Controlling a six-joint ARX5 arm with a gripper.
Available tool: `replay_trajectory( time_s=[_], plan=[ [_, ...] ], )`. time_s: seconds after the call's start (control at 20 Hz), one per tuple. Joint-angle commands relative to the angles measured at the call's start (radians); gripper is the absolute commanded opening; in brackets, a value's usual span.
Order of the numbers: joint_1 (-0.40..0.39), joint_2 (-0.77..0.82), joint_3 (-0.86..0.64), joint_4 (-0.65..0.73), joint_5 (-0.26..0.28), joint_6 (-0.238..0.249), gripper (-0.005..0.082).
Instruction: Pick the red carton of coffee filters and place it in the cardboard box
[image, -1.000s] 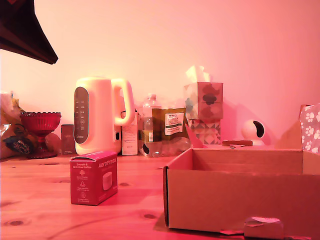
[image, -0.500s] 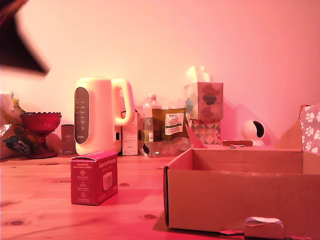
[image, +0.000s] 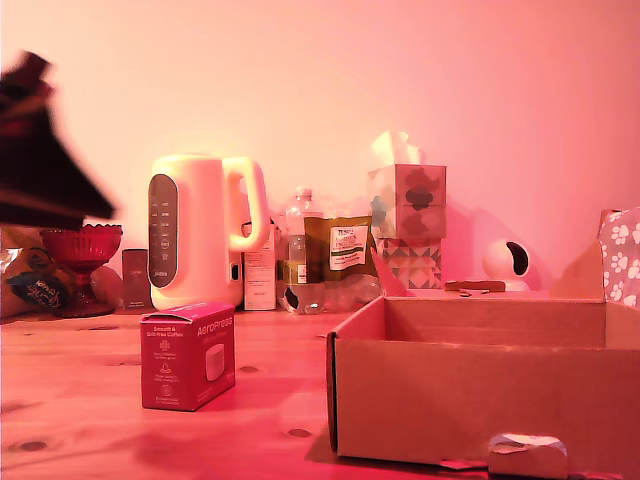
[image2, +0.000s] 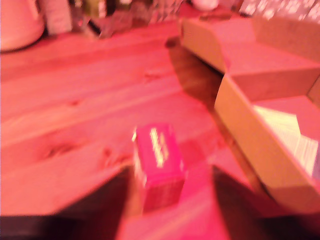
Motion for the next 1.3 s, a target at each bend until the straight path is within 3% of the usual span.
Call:
replay_trajectory(
  time_s=[0.0, 0.45, 0.6, 0.9, 0.95, 1.05, 1.1, 1.25],
  plan=[
    [-0.012, 0.07, 0.003, 0.093, 0.002, 0.0, 0.066],
    [-0.025, 0.428, 0.003, 0.486, -0.064, 0.019, 0.0659],
    [-0.024, 0.562, 0.007, 0.594, -0.064, 0.017, 0.0659],
    [-0.023, 0.747, 0.043, 0.651, -0.07, -0.009, 0.0644],
    [-0.023, 0.752, 0.046, 0.65, -0.07, -0.009, 0.0584],
    [-0.023, 0.752, 0.047, 0.65, -0.07, -0.008, 0.0298],
    [-0.023, 0.752, 0.047, 0.647, -0.068, -0.008, 0.0209],
    [-0.024, 0.734, 0.047, 0.626, -0.043, -0.004, 0.0198]
  ],
)
